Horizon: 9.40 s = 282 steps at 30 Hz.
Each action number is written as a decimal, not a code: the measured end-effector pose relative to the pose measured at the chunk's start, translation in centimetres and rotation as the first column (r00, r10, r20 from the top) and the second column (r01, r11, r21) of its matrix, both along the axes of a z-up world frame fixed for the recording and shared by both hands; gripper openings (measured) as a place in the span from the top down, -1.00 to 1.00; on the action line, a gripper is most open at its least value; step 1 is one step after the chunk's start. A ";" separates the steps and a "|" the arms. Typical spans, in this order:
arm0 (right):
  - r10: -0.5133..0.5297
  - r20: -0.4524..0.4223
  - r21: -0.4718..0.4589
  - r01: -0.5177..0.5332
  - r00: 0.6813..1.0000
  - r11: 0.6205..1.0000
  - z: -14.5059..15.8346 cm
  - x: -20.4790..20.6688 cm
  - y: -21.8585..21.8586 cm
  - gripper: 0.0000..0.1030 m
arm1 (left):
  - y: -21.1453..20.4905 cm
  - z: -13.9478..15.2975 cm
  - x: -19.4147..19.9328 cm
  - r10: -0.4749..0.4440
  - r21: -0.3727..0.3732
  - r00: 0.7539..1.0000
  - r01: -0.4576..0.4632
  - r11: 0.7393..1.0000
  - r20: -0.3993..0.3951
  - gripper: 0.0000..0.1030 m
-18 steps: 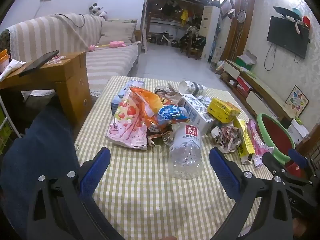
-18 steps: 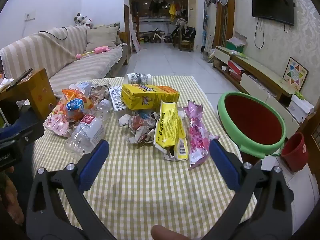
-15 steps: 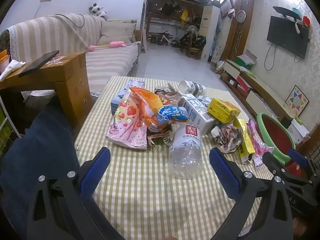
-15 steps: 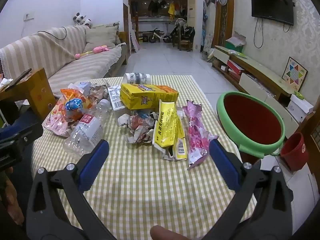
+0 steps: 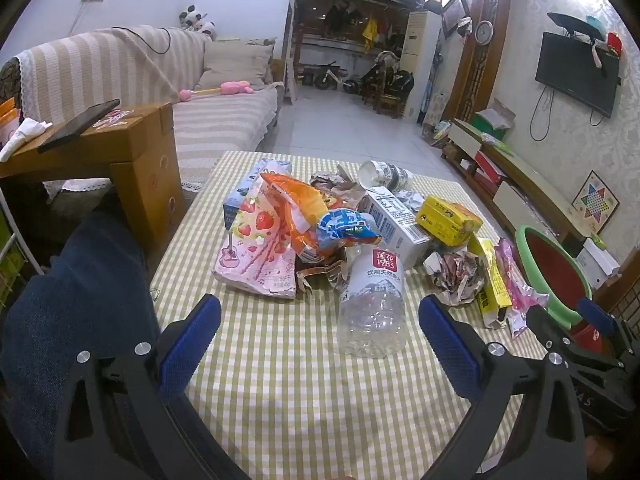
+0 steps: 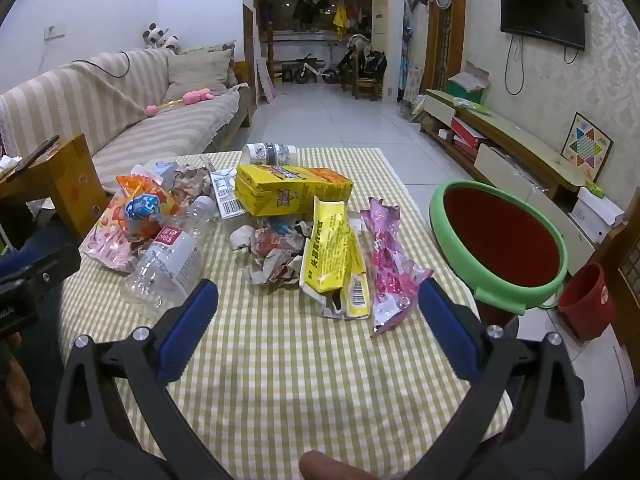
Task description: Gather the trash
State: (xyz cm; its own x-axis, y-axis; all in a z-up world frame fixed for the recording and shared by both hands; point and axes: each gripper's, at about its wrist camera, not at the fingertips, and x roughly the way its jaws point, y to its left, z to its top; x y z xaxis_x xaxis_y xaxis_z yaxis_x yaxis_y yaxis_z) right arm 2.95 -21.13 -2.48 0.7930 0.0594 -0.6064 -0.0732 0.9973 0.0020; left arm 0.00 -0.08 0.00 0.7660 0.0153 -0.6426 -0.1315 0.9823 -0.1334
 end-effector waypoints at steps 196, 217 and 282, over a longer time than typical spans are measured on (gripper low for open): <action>-0.068 -0.192 0.151 0.098 0.979 0.984 4.9 12.5 -17.2 0.46 | -14.2 5.8 11.6 -0.452 -0.227 0.887 0.423 0.877 -0.096 -0.08; -0.266 -0.249 0.242 0.326 0.931 0.914 1.9 14.8 -30.6 0.45 | -30.9 3.6 18.8 -0.657 -0.267 0.738 0.609 0.747 -0.155 -0.09; 0.008 -0.258 0.134 0.027 0.966 0.991 1.1 12.8 -8.6 -0.90 | 2.0 2.7 11.8 -0.143 -0.191 0.972 0.107 0.976 -0.188 -0.84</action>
